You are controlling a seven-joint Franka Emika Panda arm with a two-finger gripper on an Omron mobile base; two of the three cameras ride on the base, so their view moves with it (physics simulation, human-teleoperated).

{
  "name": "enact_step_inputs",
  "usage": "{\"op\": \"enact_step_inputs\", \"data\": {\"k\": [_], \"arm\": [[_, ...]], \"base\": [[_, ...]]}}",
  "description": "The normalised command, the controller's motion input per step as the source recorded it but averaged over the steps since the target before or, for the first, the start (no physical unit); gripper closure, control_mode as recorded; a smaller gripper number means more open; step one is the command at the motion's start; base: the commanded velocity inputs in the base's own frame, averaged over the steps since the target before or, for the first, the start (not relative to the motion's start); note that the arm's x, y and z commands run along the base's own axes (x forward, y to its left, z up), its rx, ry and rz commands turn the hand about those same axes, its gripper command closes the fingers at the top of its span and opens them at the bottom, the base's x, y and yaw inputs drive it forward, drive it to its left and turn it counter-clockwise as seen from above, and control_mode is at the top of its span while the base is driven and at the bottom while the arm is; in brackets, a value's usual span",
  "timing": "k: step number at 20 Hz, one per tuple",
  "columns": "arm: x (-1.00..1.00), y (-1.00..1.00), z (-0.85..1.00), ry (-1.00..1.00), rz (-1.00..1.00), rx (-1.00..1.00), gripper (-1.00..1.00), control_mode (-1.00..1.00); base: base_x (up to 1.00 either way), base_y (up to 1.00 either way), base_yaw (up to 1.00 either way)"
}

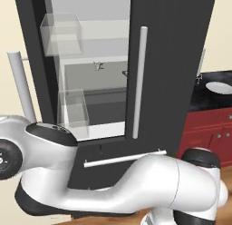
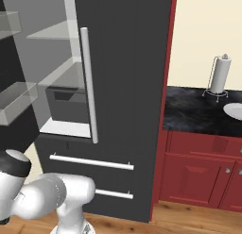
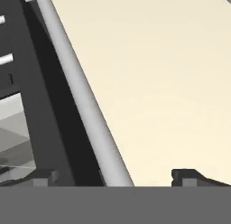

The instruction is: Place the fish on the counter behind the older fish on the same shelf of the fridge to maintain FIFO order. Close the fridge door when finished.

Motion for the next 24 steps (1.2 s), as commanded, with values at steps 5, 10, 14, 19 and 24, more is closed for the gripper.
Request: {"op": "enact_step_inputs", "data": {"k": [5,10,14,19,24], "arm": [[0.35,-0.11,-0.46,0.09,-0.10,-0.01,-1.00,-1.00],[0.89,0.00,-0.45,0.00,-0.11,-0.01,-1.00,-1.00],[1.00,0.03,-0.44,0.00,-0.15,-0.01,-1.00,-1.00],[0.96,0.02,-0.42,0.00,-0.15,-0.01,-1.00,-1.00],[0.74,-0.02,-0.32,0.00,-0.17,0.00,-1.00,-1.00]], "base": [[0.00,0.00,0.00],[0.00,0.00,0.00],[0.00,0.00,0.00],[0.00,0.00,0.00],[0.00,0.00,0.00]]}}
